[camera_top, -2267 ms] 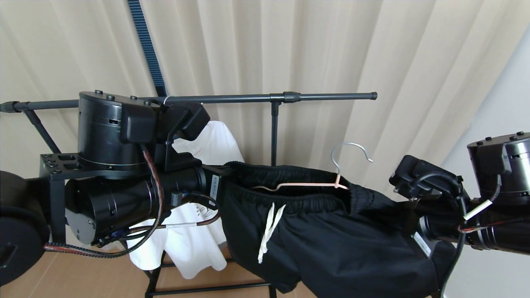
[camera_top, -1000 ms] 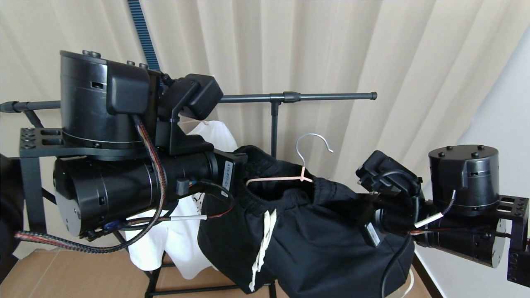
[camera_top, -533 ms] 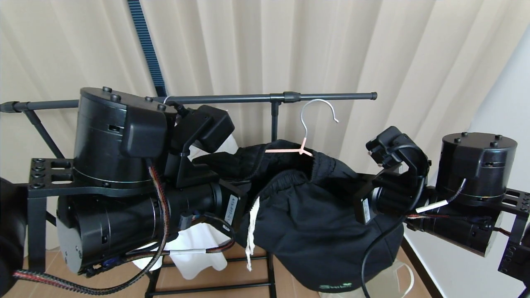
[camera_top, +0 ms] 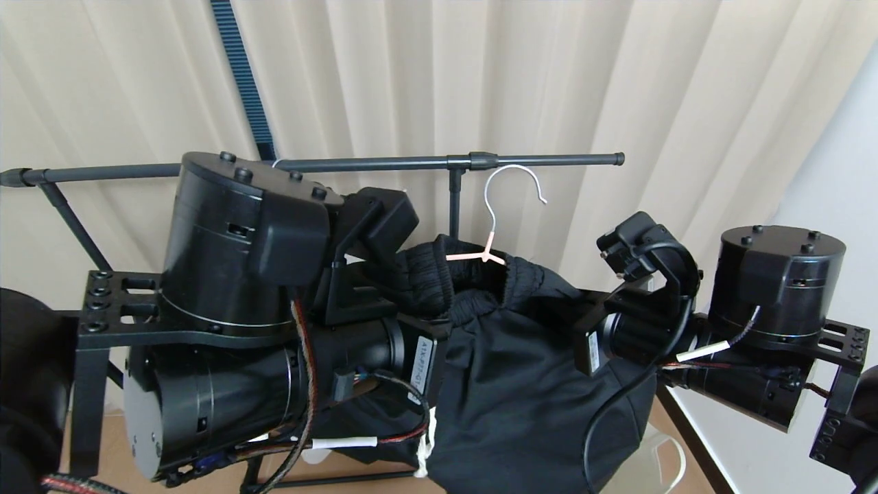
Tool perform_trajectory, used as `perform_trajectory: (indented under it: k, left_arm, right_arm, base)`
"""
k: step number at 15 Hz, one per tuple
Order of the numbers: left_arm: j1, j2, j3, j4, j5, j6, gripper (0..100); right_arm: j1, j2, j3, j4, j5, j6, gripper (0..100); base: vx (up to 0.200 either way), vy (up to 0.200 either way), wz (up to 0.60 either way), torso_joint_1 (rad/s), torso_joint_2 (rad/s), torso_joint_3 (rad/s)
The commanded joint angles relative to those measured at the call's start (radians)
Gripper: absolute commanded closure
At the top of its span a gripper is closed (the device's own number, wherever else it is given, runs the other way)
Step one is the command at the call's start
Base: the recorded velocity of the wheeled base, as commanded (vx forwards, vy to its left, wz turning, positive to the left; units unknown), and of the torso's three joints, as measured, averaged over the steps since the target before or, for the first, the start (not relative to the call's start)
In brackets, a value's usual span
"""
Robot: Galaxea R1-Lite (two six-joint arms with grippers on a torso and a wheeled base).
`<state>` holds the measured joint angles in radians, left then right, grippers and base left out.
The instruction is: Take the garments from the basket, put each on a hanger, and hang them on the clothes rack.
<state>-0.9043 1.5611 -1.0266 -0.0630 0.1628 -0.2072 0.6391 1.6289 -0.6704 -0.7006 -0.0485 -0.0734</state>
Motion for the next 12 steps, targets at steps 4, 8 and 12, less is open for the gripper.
perform_trajectory:
  k: [4, 8, 12]
  left_arm:
    - [-0.012, 0.063, -0.079, 0.005, 0.000, -0.081, 100]
    - [-0.007, 0.083, -0.113, 0.014, 0.006, -0.139, 100]
    - [0.042, 0.085, -0.067, 0.018, 0.063, -0.096, 100]
  right_arm:
    - [0.007, 0.029, -0.005, -0.010, -0.002, 0.001, 100]
    - [0.019, 0.034, 0.003, -0.056, -0.002, 0.012, 100]
    - [0.014, -0.006, 0.014, -0.089, 0.007, 0.029, 100]
  base:
    - [0.000, 0.000, 0.00, 0.000, 0.00, 0.000]
    - [0.000, 0.000, 0.00, 0.000, 0.00, 0.000]
    - [0.000, 0.000, 0.00, 0.000, 0.00, 0.000]
